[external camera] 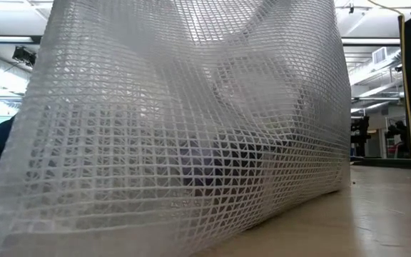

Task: Unpack backpack
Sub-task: Put the small zip bag into the zip bag

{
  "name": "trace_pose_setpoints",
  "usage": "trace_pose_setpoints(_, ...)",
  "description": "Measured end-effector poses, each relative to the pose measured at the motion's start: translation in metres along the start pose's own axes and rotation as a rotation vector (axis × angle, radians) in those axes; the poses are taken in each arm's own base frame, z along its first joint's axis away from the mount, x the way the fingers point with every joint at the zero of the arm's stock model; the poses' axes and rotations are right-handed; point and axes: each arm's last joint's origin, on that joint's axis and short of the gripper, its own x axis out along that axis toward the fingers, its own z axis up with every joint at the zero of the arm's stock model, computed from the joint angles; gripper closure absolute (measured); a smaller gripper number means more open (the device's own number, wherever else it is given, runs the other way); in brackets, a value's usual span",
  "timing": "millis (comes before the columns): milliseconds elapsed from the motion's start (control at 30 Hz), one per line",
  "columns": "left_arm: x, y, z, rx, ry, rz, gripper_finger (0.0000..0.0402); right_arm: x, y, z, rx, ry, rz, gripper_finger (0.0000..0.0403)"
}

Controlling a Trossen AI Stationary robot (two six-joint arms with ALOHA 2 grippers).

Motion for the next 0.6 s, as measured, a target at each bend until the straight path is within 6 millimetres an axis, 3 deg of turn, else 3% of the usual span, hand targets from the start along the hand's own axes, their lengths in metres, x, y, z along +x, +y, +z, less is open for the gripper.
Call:
trace_pose_setpoints(267, 0.000, 0.000, 0.000, 0.000, 0.000, 0.000, 0.0401, -0.009, -0.003, 0.008, 0.006, -0.040, 0.005, 0.0209)
trace_pose_setpoints(600, 0.000, 0.000, 0.000, -0.002, 0.000, -0.001, 0.0401, -0.057, -0.002, 0.028, -0.036, -0.187, -0.012, 0.0141)
